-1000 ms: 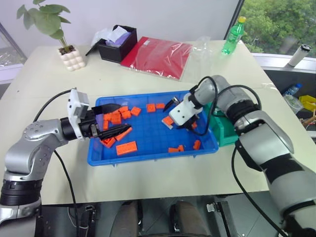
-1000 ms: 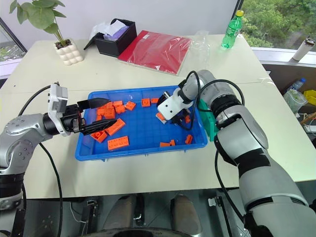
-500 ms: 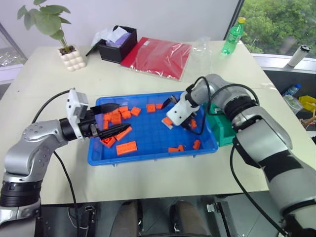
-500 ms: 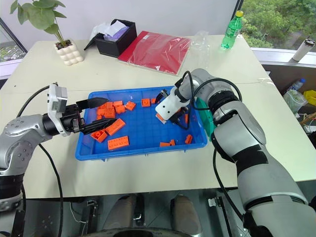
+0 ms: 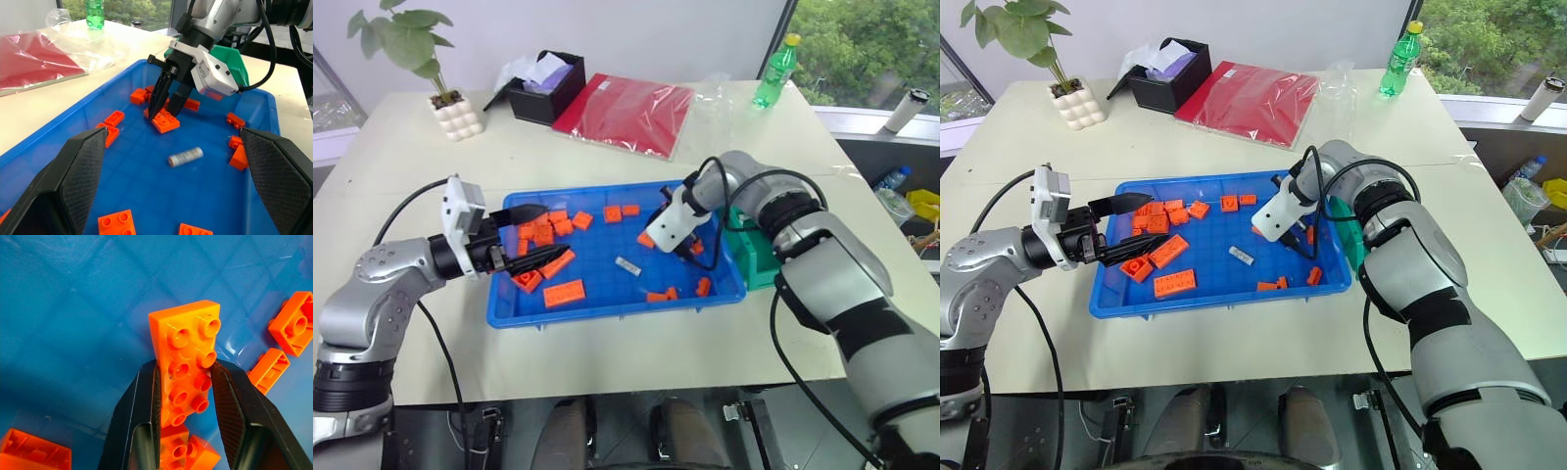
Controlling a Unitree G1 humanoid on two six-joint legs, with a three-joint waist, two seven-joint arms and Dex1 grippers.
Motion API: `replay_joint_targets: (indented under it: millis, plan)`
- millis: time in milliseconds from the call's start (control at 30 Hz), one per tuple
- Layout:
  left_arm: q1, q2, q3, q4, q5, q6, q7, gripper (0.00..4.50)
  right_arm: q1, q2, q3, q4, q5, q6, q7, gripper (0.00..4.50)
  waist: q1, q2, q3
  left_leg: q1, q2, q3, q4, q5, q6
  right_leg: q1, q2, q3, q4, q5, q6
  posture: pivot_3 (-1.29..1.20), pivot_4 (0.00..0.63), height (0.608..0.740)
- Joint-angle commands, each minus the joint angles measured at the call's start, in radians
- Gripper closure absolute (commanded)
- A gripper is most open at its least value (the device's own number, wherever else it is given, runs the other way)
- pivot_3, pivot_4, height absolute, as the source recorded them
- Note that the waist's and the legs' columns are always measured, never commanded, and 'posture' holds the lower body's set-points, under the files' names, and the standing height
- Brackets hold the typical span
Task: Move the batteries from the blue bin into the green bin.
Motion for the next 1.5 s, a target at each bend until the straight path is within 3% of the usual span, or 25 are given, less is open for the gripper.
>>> replay_joint_targets:
  millis: [33, 300, 400, 700, 833, 933, 967, 1033, 1167, 1367, 1500]
  plan:
    - [-0.015, 0.003, 0.025, -0.023, -0.019, -0.008, -0.002, 0.0, -0.045, -0.006, -0.041, -0.034, 0.06, -0.031, 0.063, 3.43, 0.0, 0.0, 0.0, 0.0, 0.0, 0.0, 0.0, 0.0, 0.0, 0.0, 0.0, 0.0, 0.0, 0.0, 0.0, 0.0, 0.15, 0.74]
    - [-0.029, 0.005, 0.018, -0.001, -0.011, -0.013, -0.016, 0.0, 0.056, 0.045, -0.13, -0.316, 0.362, 0.025, 0.351, 3.43, -0.001, 0.0, 0.0, 0.0, 0.0, 0.0, 0.0, 0.0, 0.0, 0.0, 0.0, 0.0, 0.0, 0.0, 0.0, 0.0, 0.15, 0.74]
    - [-0.041, -0.001, 0.01, 0.006, -0.007, -0.014, -0.018, 0.0, 0.093, 0.083, -0.139, -0.369, 0.346, 0.083, 0.268, 3.43, 0.001, 0.0, 0.0, 0.0, 0.0, -0.001, 0.0, 0.0, 0.0, 0.0, 0.0, 0.0, 0.0, 0.0, 0.0, 0.0, 0.15, 0.74]
    - [-0.033, -0.004, 0.012, -0.01, -0.011, -0.008, -0.016, 0.0, 0.058, 0.162, -0.075, -0.2, 0.118, 0.099, -0.14, 3.43, 0.0, 0.0, 0.0, 0.0, 0.0, -0.001, 0.0, 0.0, 0.0, -0.001, -0.001, 0.0, 0.001, 0.0, 0.0, 0.0, 0.15, 0.74]
    - [-0.013, 0.0, 0.026, -0.027, -0.018, -0.002, -0.01, 0.0, 0.044, 0.151, -0.048, -0.137, 0.064, 0.086, -0.215, 1.73, 0.0, 0.0, 0.0, -0.001, -0.001, 0.0, 0.0, 0.0, 0.0, -0.001, -0.001, 0.0, 0.001, 0.0, 0.0, 0.0, 0.15, 0.74]
    - [-0.004, 0.002, 0.03, -0.035, -0.021, 0.0, -0.007, 0.0, 0.032, 0.138, -0.03, -0.117, 0.029, 0.076, -0.244, 0.13, -0.001, 0.0, 0.0, -0.001, -0.001, 0.0, 0.0, 0.0, 0.0, -0.001, -0.001, 0.0, 0.001, 0.0, 0.0, 0.0, 0.15, 0.74]
    - [-0.002, 0.003, 0.031, -0.037, -0.022, 0.0, -0.006, 0.0, 0.027, 0.135, -0.03, -0.115, 0.028, 0.081, -0.238, 0.06, -0.001, 0.0, 0.0, -0.001, 0.0, 0.0, 0.0, 0.0, 0.0, -0.001, -0.001, 0.0, 0.001, 0.0, 0.0, 0.0, 0.15, 0.74]
    - [-0.001, 0.005, 0.031, -0.037, -0.022, 0.001, -0.007, 0.0, 0.006, 0.12, -0.033, -0.122, 0.03, 0.08, -0.217, 0.06, -0.001, 0.0, 0.0, -0.001, 0.0, 0.0, 0.0, 0.0, 0.0, -0.001, 0.0, 0.0, 0.001, 0.0, 0.0, 0.0, 0.15, 0.74]
    - [-0.012, 0.012, 0.028, -0.018, -0.018, 0.0, -0.021, 0.0, -0.035, 0.115, -0.141, -0.163, 0.189, 0.182, -0.034, 0.06, 0.0, 0.0, 0.0, -0.001, 0.0, 0.0, 0.0, 0.0, 0.0, -0.001, -0.001, 0.0, 0.001, 0.0, 0.0, 0.0, 0.15, 0.74]
    - [-0.047, 0.012, 0.015, 0.03, 0.002, -0.016, -0.044, 0.0, -0.016, 0.055, -0.299, -0.461, 0.485, 0.594, 0.372, 0.06, 0.003, 0.0, 0.0, -0.001, 0.0, -0.001, -0.001, 0.0, 0.0, -0.001, -0.001, 0.0, 0.001, 0.0, 0.0, 0.0, 0.15, 0.74]
    - [-0.061, 0.01, 0.01, 0.054, 0.012, -0.027, -0.056, 0.0, 0.101, -0.022, -0.321, -0.842, 0.597, 1.036, 0.488, 0.06, 0.007, 0.0, 0.0, -0.001, -0.001, -0.001, 0.0, -0.002, 0.003, 0.0, -0.001, -0.001, 0.0, 0.0, 0.0, 0.0, 0.15, 0.74]
